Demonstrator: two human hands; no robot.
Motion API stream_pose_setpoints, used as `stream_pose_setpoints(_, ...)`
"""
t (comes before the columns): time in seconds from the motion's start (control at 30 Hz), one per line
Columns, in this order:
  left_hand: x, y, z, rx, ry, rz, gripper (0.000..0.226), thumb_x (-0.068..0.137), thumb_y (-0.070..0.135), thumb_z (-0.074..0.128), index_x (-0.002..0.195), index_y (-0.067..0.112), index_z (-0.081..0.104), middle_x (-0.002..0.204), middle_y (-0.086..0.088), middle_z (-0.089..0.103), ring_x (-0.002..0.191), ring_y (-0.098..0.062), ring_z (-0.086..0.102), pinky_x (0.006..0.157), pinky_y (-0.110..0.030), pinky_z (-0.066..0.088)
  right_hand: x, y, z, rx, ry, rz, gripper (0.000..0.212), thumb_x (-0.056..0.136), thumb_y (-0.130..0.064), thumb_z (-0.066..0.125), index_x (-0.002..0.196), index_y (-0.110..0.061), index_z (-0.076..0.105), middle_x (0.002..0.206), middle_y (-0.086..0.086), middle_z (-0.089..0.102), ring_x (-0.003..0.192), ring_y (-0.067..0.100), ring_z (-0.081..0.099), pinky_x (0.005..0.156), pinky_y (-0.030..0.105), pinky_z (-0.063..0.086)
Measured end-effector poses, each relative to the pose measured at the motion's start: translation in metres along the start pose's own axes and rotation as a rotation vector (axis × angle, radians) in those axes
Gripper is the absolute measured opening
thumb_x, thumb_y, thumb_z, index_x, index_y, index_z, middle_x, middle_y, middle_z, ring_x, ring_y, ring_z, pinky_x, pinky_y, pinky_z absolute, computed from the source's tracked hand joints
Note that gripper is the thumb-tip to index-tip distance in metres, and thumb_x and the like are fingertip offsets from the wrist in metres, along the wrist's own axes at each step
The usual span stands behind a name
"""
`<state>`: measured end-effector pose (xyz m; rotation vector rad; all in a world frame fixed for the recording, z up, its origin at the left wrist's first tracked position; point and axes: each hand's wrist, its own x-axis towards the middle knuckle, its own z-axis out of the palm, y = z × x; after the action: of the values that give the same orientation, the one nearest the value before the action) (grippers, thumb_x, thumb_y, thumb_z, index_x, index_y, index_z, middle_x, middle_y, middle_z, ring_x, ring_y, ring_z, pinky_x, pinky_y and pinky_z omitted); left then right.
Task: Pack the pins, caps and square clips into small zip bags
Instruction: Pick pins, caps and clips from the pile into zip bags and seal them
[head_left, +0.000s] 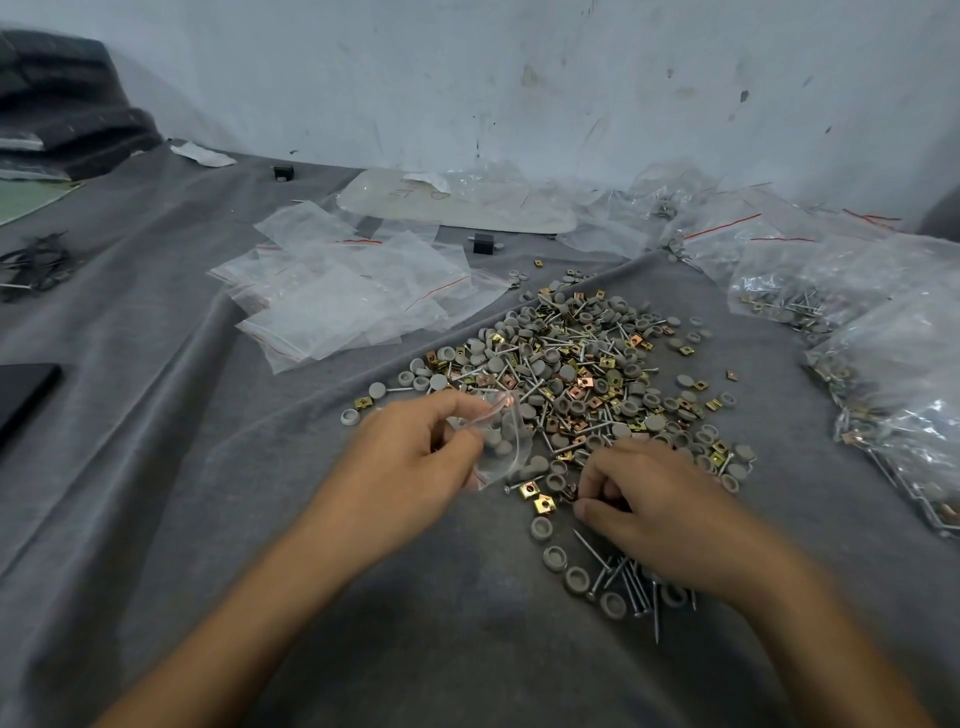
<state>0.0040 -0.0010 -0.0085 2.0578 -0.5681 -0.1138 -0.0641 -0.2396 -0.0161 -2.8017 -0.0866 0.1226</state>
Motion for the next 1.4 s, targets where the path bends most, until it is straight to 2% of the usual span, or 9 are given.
stream_pose_setpoints(0.33,-0.001,0.000,0.002,-0.002,0.005,0.013,0.024,0.101,0.028,0.058,0.097,0.049,0.066,0.065,0.012,0.071,0.060,-0.002,0.066,0.061,-0.039,0.054,-0.002,-0.006,-0.006,0.499,0.233,-0.057,0.006,0.093,-0.040,0.061,0.090,-0.036,0.060,0.075,-0.006,0.064,0.061,0.007,0.056,0.054,0.025,0.045)
stream_pose_setpoints(0.53,-0.002,0.000,0.005,0.020,-0.009,0.017,0.020,0.101,0.032,0.058,0.098,0.051,0.064,0.065,0.016,0.071,0.063,-0.015,0.068,0.066,-0.047,0.058,0.003,-0.038,-0.001,0.823,0.239,-0.138,0.015,0.096,-0.018,0.067,0.092,-0.032,0.071,0.082,0.003,0.070,0.072,0.017,0.065,0.058,0.025,0.052)
stream_pose_setpoints(0.6,-0.001,0.000,0.005,0.013,-0.006,0.026,0.020,0.101,0.033,0.058,0.099,0.052,0.064,0.065,0.014,0.071,0.061,-0.008,0.067,0.063,-0.042,0.057,0.003,-0.043,0.001,0.871,0.198,-0.153,0.016,0.098,-0.015,0.064,0.100,-0.029,0.072,0.091,0.002,0.074,0.085,0.016,0.070,0.074,0.028,0.059)
stream_pose_setpoints(0.73,-0.003,-0.001,0.006,-0.007,-0.004,0.044,0.017,0.101,0.035,0.057,0.104,0.049,0.066,0.065,0.010,0.071,0.062,-0.007,0.068,0.063,-0.040,0.056,0.004,-0.042,0.001,0.755,0.285,-0.149,0.024,0.098,-0.011,0.061,0.103,-0.031,0.073,0.098,-0.003,0.069,0.091,0.018,0.066,0.081,0.042,0.054)
stream_pose_setpoints(0.93,-0.005,0.003,0.006,-0.019,-0.056,0.105,0.026,0.092,0.043,0.054,0.110,0.042,0.072,0.061,0.004,0.067,0.059,-0.015,0.066,0.062,-0.047,0.054,0.005,-0.038,0.011,0.198,0.262,-0.210,0.049,0.089,0.002,0.063,0.118,-0.037,0.071,0.154,-0.020,0.038,0.131,0.010,0.036,0.105,0.025,0.031)
stream_pose_setpoints(1.1,-0.007,0.004,0.004,-0.058,-0.045,0.133,0.045,0.081,0.075,0.058,0.114,0.045,0.069,0.061,0.013,0.058,0.054,-0.001,0.051,0.053,-0.036,0.041,0.009,-0.041,0.011,0.351,0.413,-0.234,0.020,0.087,-0.022,0.074,0.106,-0.027,0.075,0.123,-0.018,0.064,0.122,0.005,0.054,0.104,0.035,0.042)
stream_pose_setpoints(1.2,-0.008,0.006,-0.004,-0.015,-0.064,0.155,0.057,0.074,0.081,0.066,0.121,0.049,0.063,0.093,0.020,0.066,0.084,0.000,0.064,0.071,-0.030,0.053,0.008,-0.038,0.006,0.460,0.492,-0.214,0.019,0.085,-0.033,0.075,0.101,-0.024,0.077,0.112,-0.015,0.067,0.114,0.007,0.060,0.097,0.039,0.048)
stream_pose_setpoints(1.3,-0.006,0.008,-0.010,0.076,-0.011,0.211,0.057,0.073,0.067,0.077,0.123,0.042,0.065,0.113,0.027,0.062,0.104,0.003,0.059,0.079,-0.011,0.045,0.007,-0.038,0.004,0.550,0.542,-0.141,0.019,0.081,-0.046,0.072,0.087,-0.029,0.075,0.119,-0.018,0.062,0.115,0.006,0.059,0.096,0.040,0.050)
stream_pose_setpoints(1.4,-0.004,0.011,-0.010,-0.118,-0.004,0.189,0.026,0.085,0.034,0.078,0.110,0.029,0.074,0.091,0.021,0.071,0.077,0.003,0.061,0.066,-0.015,0.045,0.005,-0.038,0.002,0.717,0.512,-0.148,0.016,0.081,-0.042,0.079,0.079,-0.028,0.074,0.111,-0.015,0.070,0.107,0.006,0.066,0.089,0.034,0.055)
